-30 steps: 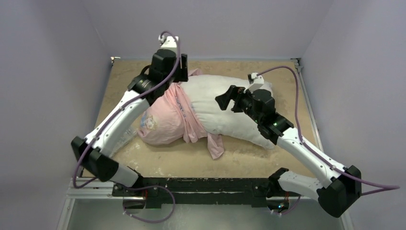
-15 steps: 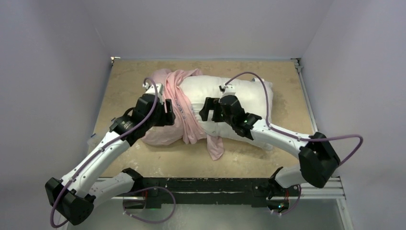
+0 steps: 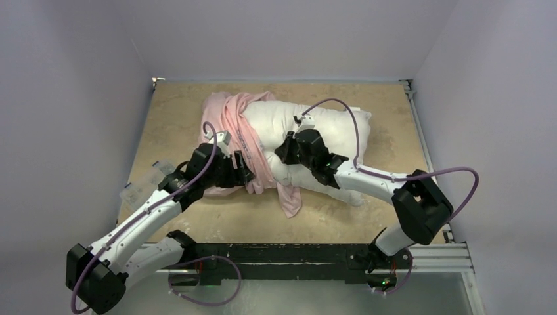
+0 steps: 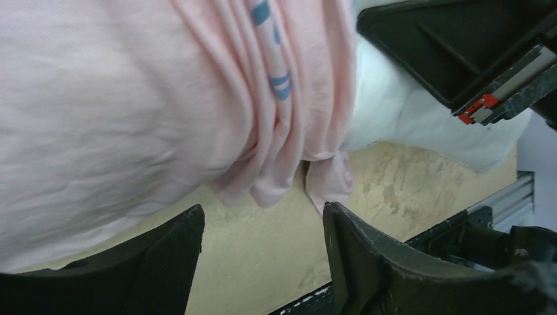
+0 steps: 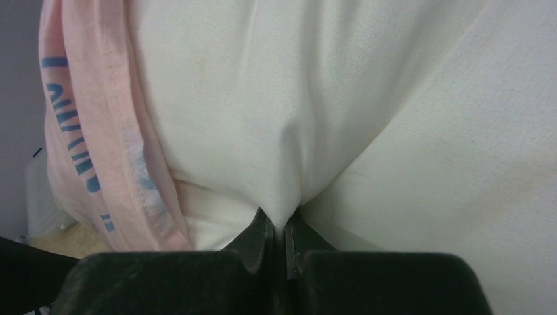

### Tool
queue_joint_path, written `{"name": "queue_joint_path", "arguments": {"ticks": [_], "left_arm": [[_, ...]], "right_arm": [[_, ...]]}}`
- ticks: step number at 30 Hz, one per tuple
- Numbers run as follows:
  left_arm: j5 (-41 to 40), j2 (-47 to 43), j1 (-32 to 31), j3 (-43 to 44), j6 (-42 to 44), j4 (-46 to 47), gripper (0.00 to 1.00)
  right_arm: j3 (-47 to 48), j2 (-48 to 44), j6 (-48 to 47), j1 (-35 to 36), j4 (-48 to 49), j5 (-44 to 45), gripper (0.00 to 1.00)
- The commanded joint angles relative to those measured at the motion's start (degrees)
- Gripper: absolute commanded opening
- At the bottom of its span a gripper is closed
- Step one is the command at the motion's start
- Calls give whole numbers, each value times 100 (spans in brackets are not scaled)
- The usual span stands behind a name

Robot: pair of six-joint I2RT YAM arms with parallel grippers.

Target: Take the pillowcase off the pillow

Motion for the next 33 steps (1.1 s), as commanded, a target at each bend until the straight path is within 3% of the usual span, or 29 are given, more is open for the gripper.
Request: {"name": "queue_joint_path", "arguments": {"ticks": [1, 4, 10, 12, 16, 17, 26, 33], "left_arm": [[180, 94, -102, 36, -216, 903, 66], [-214, 325, -131, 1, -182, 1070, 66], [-257, 825, -265, -285, -381, 1723, 59], [-479, 976, -305, -321, -401, 1801, 46], [-817, 1005, -306, -278, -326, 1741, 4], [-1022, 950, -303, -222, -277, 1619, 0], [-3947, 64, -99, 146, -244, 397, 0], [-4339, -600, 723, -389, -1043, 273, 0]], "right_arm": [[128, -296, -27, 28, 36, -210, 0], [161, -380, -15, 29, 64, -306, 0], [167, -731, 35, 32, 6, -275, 0], [159, -845, 71, 29, -1, -264, 0], [91, -1110, 204, 30, -192, -179, 0], [84, -1214, 256, 28, -266, -13, 0], [175, -3011, 565, -267, -1147, 1428, 0], [254, -4390, 579, -566, -1708, 2078, 0]]}}
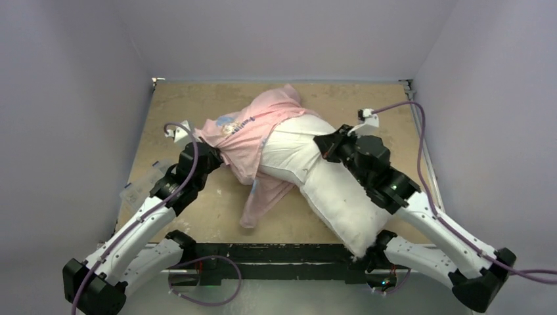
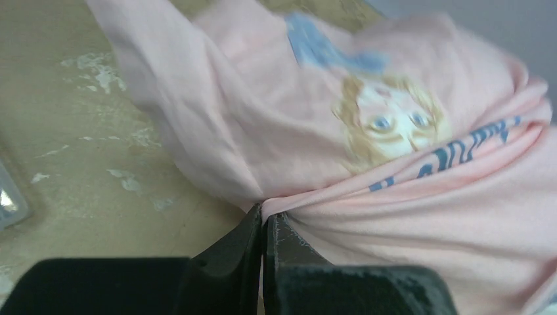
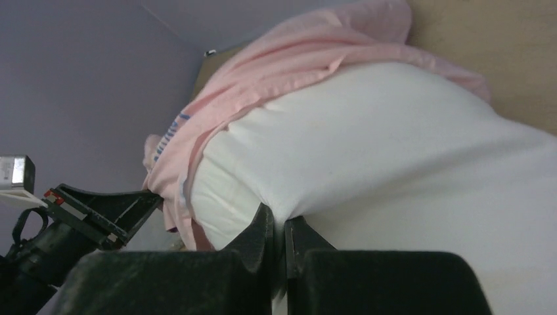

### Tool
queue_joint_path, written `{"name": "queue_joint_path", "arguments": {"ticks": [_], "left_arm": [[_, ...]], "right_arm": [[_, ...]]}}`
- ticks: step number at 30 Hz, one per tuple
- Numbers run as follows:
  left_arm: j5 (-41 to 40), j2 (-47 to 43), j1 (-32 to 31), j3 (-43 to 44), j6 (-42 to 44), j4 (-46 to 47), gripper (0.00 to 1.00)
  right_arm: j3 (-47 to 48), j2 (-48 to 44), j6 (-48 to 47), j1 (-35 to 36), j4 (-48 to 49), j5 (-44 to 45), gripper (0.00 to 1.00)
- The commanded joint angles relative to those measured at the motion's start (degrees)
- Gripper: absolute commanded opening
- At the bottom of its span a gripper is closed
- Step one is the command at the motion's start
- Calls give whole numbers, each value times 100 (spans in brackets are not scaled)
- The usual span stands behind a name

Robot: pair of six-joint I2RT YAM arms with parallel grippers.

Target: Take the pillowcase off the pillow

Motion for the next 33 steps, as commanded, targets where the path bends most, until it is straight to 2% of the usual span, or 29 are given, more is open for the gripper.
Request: {"name": "queue_joint_path", "arguments": {"ticks": [1, 4, 6, 11, 15, 17, 19, 23, 29, 33], "left_arm": [[-1291, -375, 635, -417, -534, -631, 0], [-1422, -647, 710, -527, -715, -653, 0], [-1494, -733, 718, -482, -652, -639, 0], [-1825, -577, 719, 66, -440, -999, 0], [-2049, -574, 732, 359, -114, -897, 0], [-1807, -526, 736, 518, 230, -594, 1], [-1239, -326, 736, 746, 700, -270, 6], [-1025, 186, 736, 1251, 979, -722, 9], [-545, 0, 736, 1031, 1556, -987, 28], [-287, -253, 736, 941, 1869, -1147, 37]], "right_arm": [[282, -1009, 97, -260, 345, 1210, 0], [266, -1280, 12, -264, 281, 1255, 0], [220, -1374, -142, -265, 446, 965, 0], [88, -1398, -377, -262, 817, 411, 0], [74, -1358, -436, -267, 951, 451, 0], [121, -1261, -431, -268, 948, 439, 0], [153, -1125, -482, -269, 1029, 259, 0], [83, -649, -821, -265, 1335, -843, 0], [-51, 320, -1014, -268, 1298, -1537, 3], [-58, 641, -1209, -265, 1365, -1905, 13]]}}
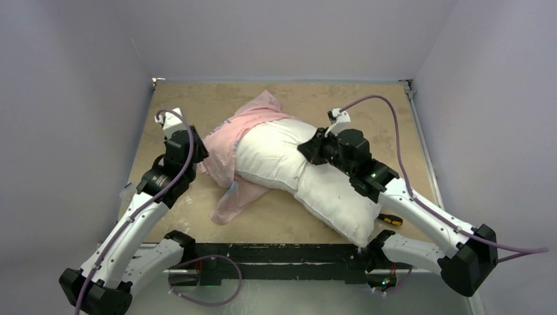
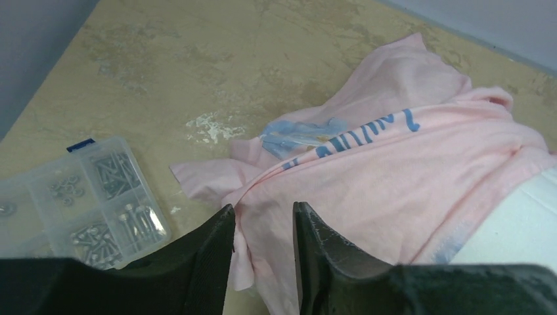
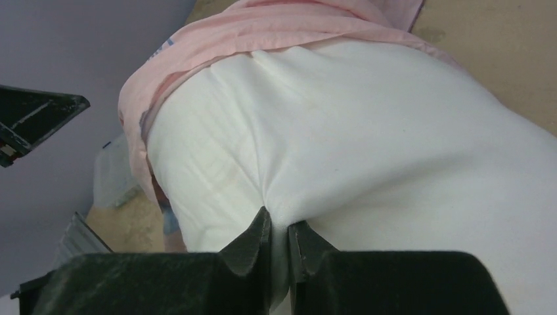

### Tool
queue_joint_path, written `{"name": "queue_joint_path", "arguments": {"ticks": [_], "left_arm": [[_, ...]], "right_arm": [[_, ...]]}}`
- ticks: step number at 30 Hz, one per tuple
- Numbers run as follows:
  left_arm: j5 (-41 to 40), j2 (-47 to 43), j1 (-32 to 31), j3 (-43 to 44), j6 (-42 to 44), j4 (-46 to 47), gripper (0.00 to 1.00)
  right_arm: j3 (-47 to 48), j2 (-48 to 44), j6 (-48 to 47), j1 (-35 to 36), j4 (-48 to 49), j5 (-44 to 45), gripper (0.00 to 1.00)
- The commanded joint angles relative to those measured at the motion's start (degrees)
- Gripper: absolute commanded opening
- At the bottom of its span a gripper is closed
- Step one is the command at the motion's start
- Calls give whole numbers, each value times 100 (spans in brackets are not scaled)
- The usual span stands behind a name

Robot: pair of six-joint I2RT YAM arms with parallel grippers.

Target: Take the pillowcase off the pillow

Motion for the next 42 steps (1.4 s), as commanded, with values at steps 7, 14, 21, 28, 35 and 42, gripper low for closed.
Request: {"name": "queue_joint_path", "arguments": {"ticks": [7, 14, 21, 28, 35, 42], "left_arm": [[542, -592, 42, -277, 898, 7, 48], [910, -597, 41, -292, 1060, -71, 53], [1103, -771, 65, -338, 1082, -117, 56], [1205, -910, 94, -395, 1078, -128, 56], [1517, -819, 181, -407, 1084, -65, 56], [1985, -394, 182, -273, 1111, 111, 56]], "right_arm": [[1226, 607, -643, -12, 300, -377, 55], [2275, 908, -796, -20, -255, -237, 85], [2858, 2550, -983, -68, -219, 5, 99], [2867, 3618, -1004, -62, -239, 507, 99], [1888, 3675, -962, 275, 255, 365, 87], [1410, 3305, -837, 620, 887, 433, 0]]}}
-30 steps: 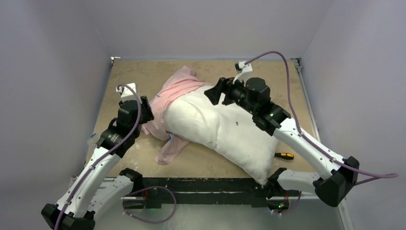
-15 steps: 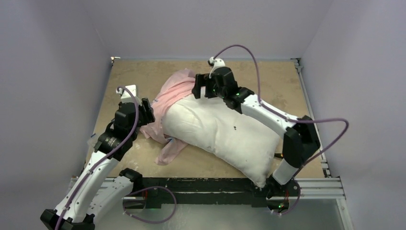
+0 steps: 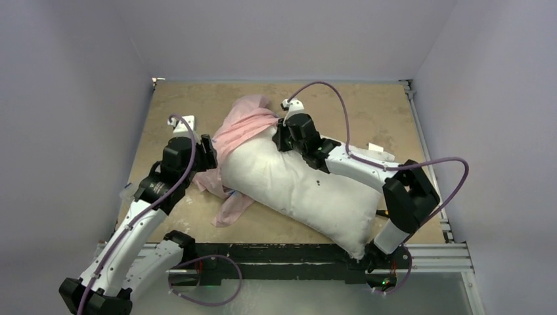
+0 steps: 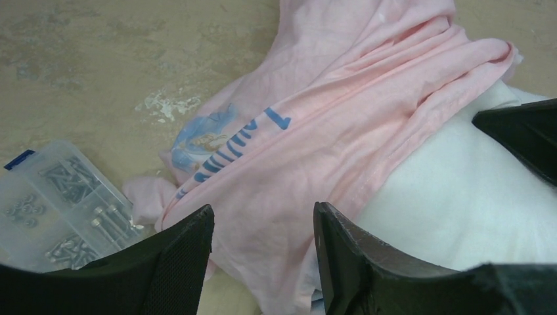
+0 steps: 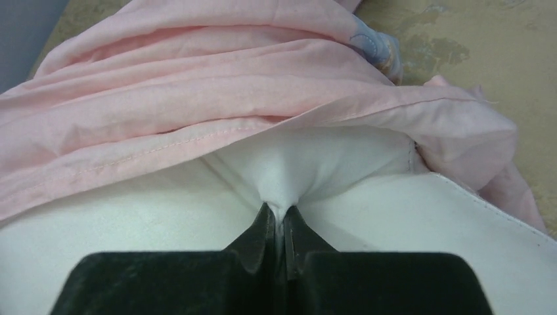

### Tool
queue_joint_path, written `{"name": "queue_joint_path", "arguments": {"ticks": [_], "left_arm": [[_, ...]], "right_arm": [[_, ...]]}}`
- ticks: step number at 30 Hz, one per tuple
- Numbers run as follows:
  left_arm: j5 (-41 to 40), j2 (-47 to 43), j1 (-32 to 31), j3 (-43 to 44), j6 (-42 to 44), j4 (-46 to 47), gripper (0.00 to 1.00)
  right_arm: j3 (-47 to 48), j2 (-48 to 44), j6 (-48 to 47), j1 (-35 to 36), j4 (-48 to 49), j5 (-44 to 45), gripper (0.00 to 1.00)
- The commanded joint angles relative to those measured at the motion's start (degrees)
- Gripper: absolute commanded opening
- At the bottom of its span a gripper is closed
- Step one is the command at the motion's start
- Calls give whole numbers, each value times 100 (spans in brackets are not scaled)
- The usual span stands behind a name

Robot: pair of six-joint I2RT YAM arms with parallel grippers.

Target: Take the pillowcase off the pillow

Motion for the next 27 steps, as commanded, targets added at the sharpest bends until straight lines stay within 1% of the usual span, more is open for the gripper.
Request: {"name": "queue_joint_path", "arguments": {"ticks": [1, 6, 11, 15, 17, 20, 22, 27], "left_arm": [[520, 295, 42, 186, 89, 294, 56], [1263, 939, 42, 933, 156, 337, 57], [1738, 1912, 38, 2179, 224, 97, 57], [2692, 2745, 33, 3072, 215, 71, 57], [2987, 3091, 26, 3416, 202, 75, 57], [3053, 3522, -54, 3834, 260, -15, 57], [3033, 3686, -141, 3916, 401, -95, 57], [2578, 3812, -239, 3473, 571, 106, 57]], "right_arm": [[-223, -353, 61, 256, 64, 96, 0], [-363, -1088, -76, 299, 589, 227, 0], [-625, -1813, -359, 343, 1273, 199, 0], [-701, -2067, -545, 385, 1528, 60, 0], [-743, -2120, -584, 412, 1569, 51, 0], [-819, -2160, -609, 469, 1612, 51, 0], [-876, -2184, -604, 499, 1650, 48, 0], [-905, -2164, -587, 629, 1723, -40, 0]]}}
